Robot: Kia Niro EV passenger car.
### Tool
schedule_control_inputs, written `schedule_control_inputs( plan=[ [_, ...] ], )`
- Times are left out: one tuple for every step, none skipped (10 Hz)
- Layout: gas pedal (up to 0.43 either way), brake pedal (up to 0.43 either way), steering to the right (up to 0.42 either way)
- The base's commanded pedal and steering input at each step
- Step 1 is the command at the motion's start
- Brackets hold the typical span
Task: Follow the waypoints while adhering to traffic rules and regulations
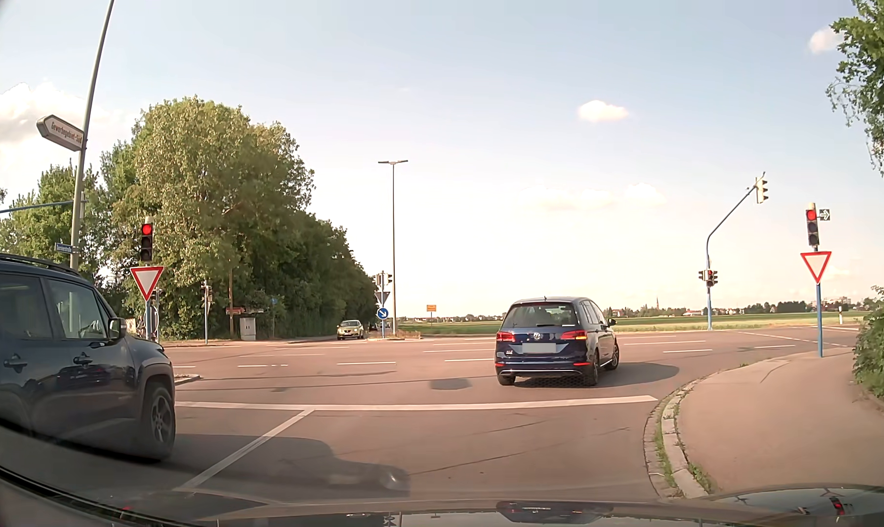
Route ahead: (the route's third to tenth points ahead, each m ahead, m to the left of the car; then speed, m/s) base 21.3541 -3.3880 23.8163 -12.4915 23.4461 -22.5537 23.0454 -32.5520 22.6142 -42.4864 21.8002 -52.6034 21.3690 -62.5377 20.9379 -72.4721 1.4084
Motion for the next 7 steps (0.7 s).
schedule_control_inputs(
  plan=[
    [0.157,0.012,0.000],
    [0.157,0.012,0.007],
    [0.157,0.012,0.018],
    [0.138,0.012,0.028],
    [0.000,0.018,0.039],
    [0.000,0.018,0.051],
    [0.000,0.012,0.063]
  ],
)
